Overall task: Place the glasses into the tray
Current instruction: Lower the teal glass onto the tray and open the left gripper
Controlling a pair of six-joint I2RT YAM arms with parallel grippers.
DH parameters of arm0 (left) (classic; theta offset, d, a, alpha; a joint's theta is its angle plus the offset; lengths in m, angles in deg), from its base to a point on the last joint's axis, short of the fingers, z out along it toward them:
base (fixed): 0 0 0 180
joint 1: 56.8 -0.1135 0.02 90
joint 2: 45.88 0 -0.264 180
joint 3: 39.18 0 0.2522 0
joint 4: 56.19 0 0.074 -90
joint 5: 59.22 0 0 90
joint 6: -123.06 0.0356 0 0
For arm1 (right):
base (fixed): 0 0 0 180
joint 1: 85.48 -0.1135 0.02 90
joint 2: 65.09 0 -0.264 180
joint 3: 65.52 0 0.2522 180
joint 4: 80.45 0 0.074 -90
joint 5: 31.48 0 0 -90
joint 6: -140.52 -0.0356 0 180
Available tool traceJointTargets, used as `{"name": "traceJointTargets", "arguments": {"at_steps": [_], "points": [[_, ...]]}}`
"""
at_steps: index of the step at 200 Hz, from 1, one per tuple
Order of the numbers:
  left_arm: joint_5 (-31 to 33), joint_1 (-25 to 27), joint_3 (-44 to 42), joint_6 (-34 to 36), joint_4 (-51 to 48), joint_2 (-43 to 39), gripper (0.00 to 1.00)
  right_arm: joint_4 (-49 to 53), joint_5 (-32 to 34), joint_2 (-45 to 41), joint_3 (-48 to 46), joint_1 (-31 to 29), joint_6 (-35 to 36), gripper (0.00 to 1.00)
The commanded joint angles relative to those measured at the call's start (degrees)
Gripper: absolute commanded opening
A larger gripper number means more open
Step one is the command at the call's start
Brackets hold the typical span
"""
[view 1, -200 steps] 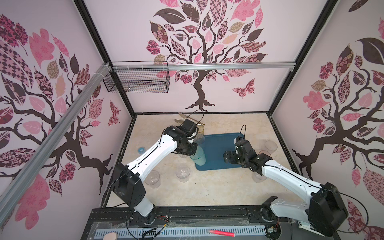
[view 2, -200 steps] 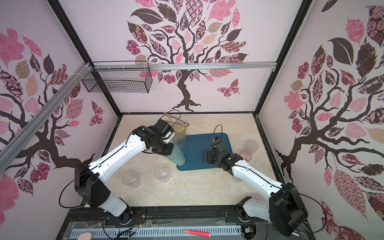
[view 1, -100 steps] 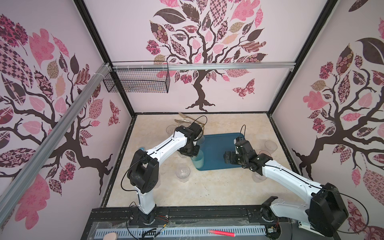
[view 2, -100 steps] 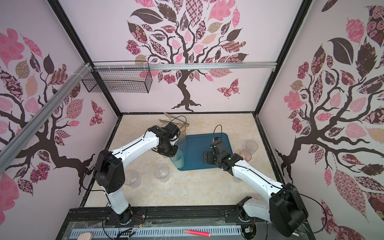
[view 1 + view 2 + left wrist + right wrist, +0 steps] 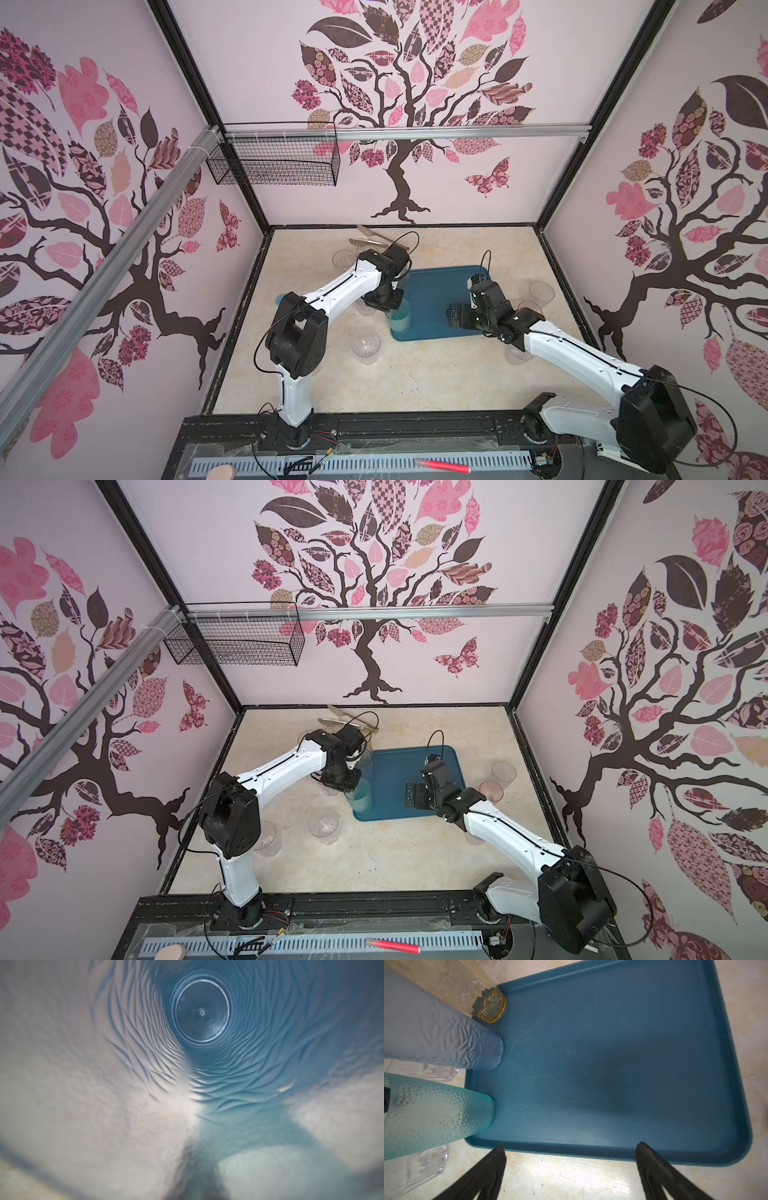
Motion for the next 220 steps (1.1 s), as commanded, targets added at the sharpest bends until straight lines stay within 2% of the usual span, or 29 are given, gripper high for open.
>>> {"name": "traceJointTargets", "arguments": {"at_steps": [1,75,96,114,164,220], "points": [[2.2,0.3,2.2,0.7,0.1,1.4,0.00,0.1,-0.2,-0.8,-0.7,0.1,0.2,0.99],[2.6,0.2,4.8,1.3,-1.2,3.0,0.00,-0.3,-0.2,-1.3,-1.9,0.2,-0.2,1.00],[2.7,0.2,4.6,1.4,-1.3,1.9,0.04,-0.8,-0.4,-1.5,-2.3,0.1,-0.4,1.00],[2.8,0.3,4.7,1.2,-1.3,0.9,0.11,-1.1,-0.9,-0.9,-2.3,0.1,-0.6,0.99],[4.4,0.3,5.0,0.6,-1.7,-1.6,0.24,-1.3,-1.2,-0.8,-2.2,0.1,-0.7,1.00],[5.1,0.3,4.7,0.3,-1.6,-7.4,0.28,-0.9,-1.0,-0.5,-1.0,0.2,-0.8,1.00]]}}
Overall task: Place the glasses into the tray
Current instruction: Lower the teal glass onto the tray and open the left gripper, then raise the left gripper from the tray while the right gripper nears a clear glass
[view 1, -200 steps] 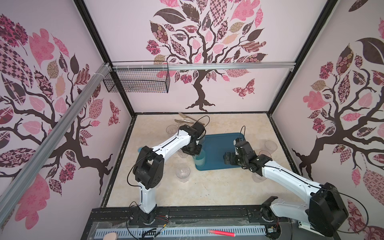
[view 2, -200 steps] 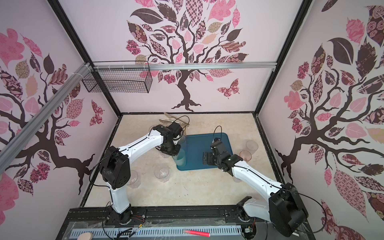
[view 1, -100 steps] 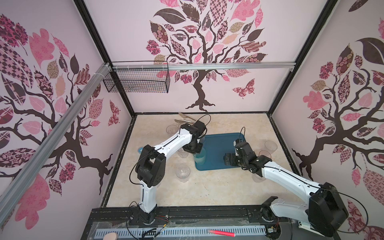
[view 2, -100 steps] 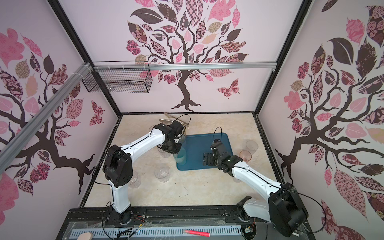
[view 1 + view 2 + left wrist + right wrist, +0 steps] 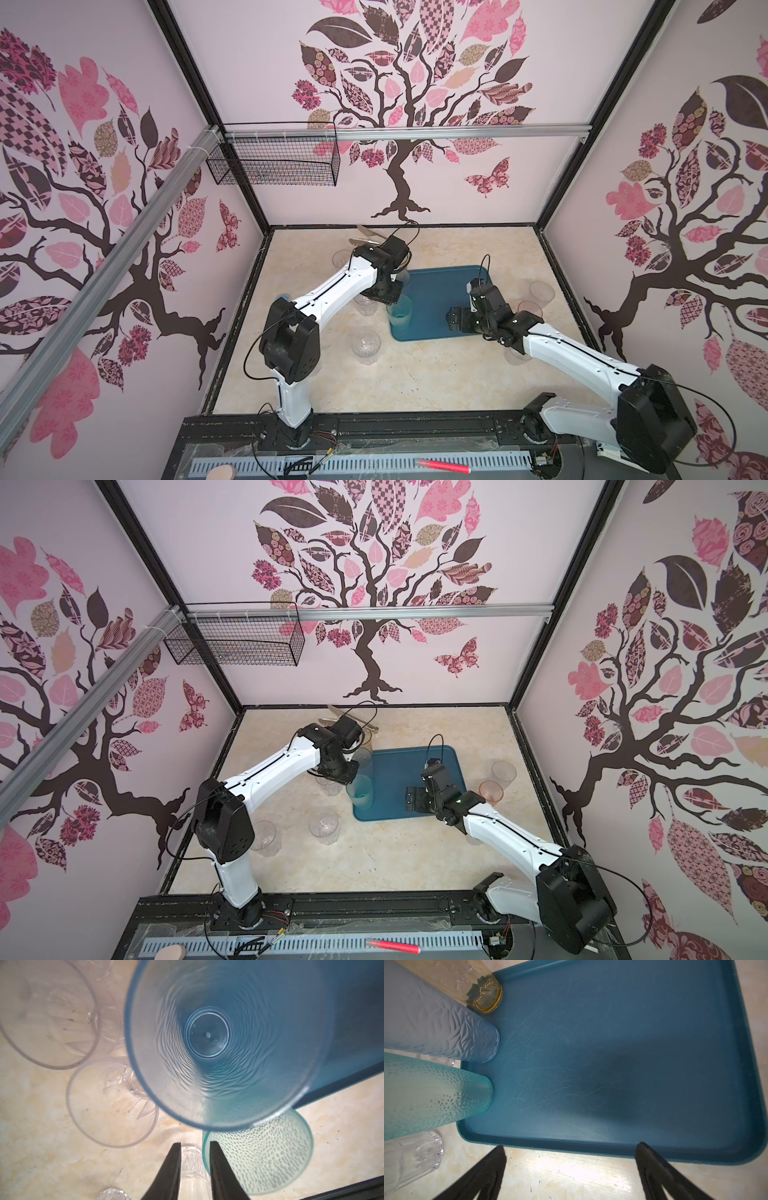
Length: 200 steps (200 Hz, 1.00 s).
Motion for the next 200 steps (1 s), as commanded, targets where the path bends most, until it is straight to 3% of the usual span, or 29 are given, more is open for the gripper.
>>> {"name": "traceJointTargets", "arguments": {"at_steps": [1,41,84,127,148,180,200], "points": [[0.9,0.2,1.3,-0.5,-0.4,-3.1,0.29,0.5,0.2,-0.4,1.1,0.2,-0.5,1.00],[1.0,0.2,1.3,-0.7,-1.2,-8.9,0.29,1.6,-0.1,0.2,3.0,0.2,-0.9,0.99],[6.2,-0.2,-5.8,1.3,4.8,-19.0,0.31,3.7,-3.6,-0.4,5.3,0.1,-3.2,0.97],[7.8,-7.1,-13.3,4.3,10.8,-28.9,0.33,5.6,-6.0,-0.3,6.3,-0.8,-5.8,0.96],[10.7,-8.6,-17.0,7.9,16.0,-33.4,0.34,8.2,-5.7,0.0,7.8,-4.0,-6.4,0.95],[15.9,-9.2,-24.2,8.4,27.0,-38.2,0.55,12.3,-4.1,1.3,11.2,-12.3,-8.3,0.95],[16.9,-9.4,-26.6,8.1,29.4,-38.9,0.58,14.6,-3.1,3.8,14.4,-17.8,-9.3,0.95]]}}
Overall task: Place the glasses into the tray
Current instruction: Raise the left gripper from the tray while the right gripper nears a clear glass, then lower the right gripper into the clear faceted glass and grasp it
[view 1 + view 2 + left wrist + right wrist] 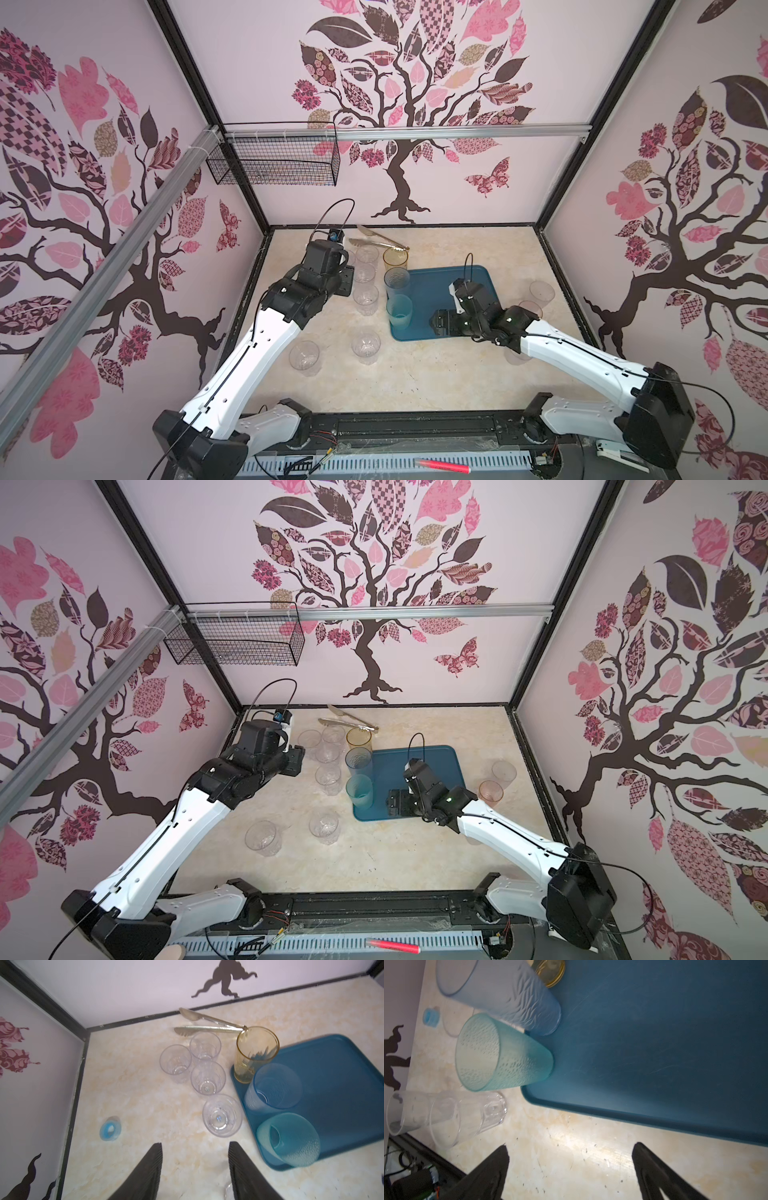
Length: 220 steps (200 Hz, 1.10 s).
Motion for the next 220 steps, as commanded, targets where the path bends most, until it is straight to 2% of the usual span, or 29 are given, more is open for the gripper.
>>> {"name": "traceJointTargets", "arguments": {"at_steps": [1,19,37,91,122,159,220], "points": [[3.4,-0.4,-3.5,0.9,7.9,-0.6,0.58,5.2,1.4,3.1,4.5,-5.2,-2.1,0.95],[4.4,-1.2,-4.8,-0.9,8.0,-1.3,0.64,8.0,2.6,6.0,8.3,-9.3,-2.2,0.94],[-0.1,-5.2,-6.8,-4.0,8.2,-1.9,0.67,9.6,3.3,8.8,11.6,-12.1,-2.0,0.94],[-4.9,-7.6,-8.2,-9.8,6.7,0.9,0.70,9.1,-1.0,18.0,18.4,-13.2,-0.4,0.88],[-11.7,-13.2,-5.5,-13.8,3.4,4.4,0.69,9.4,-2.6,23.8,23.3,-14.3,0.9,0.74],[-13.2,-13.9,-3.9,-16.0,2.9,6.0,0.69,8.0,-4.3,28.6,26.7,-15.0,0.8,0.57],[-14.5,-14.2,-3.6,-17.2,2.6,6.2,0.69,7.8,-4.5,34.1,31.8,-16.2,1.2,0.51]]}}
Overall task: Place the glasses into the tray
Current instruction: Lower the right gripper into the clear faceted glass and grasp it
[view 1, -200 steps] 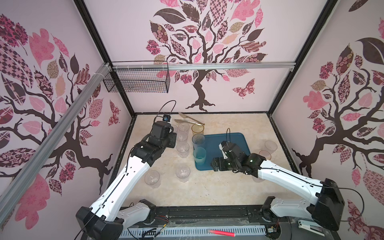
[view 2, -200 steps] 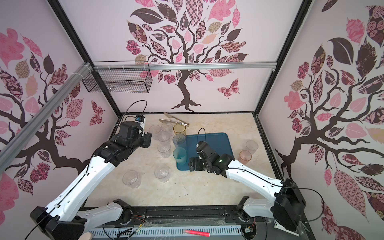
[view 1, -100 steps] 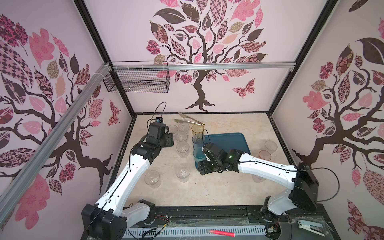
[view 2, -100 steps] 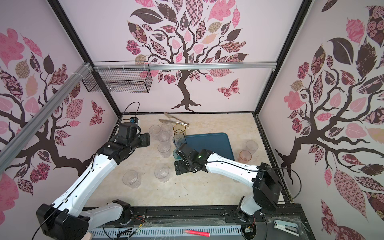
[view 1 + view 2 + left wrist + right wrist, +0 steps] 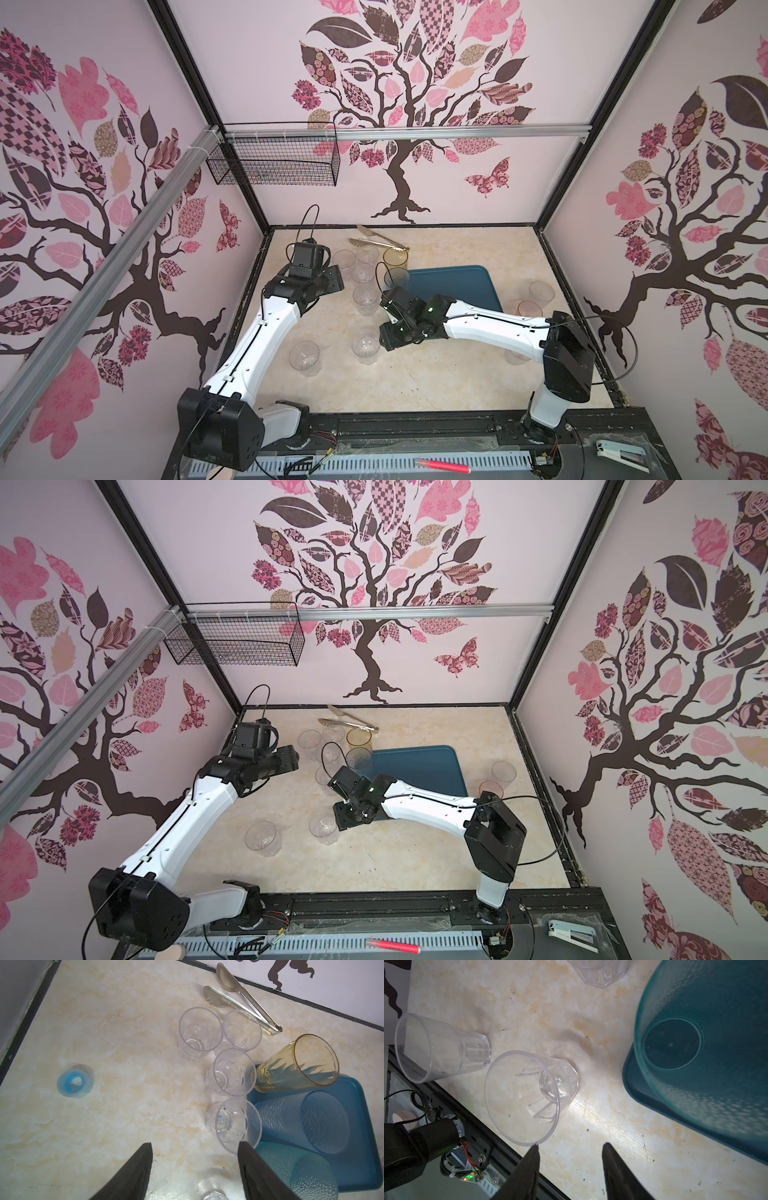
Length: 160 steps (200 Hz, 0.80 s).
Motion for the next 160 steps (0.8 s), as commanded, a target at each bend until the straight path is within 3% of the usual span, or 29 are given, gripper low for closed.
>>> {"name": "traceJointTargets", "arguments": {"at_steps": [1,54,160], "points": [[-1.2,-0.2,2.7,-1.1,-0.6,0.1,0.69,0.6,0.2,3.4,3.6,-0.8,0.9,0.51],[7.1,-0.3,4.9,1.2,-4.5,-1.2,0.69,1.1,2.6,7.1,7.8,-1.5,1.5,0.46],[4.9,-0.3,3.5,0.7,-3.0,-1.2,0.69,0.0,2.8,10.1,8.2,-2.0,2.0,0.31]]}}
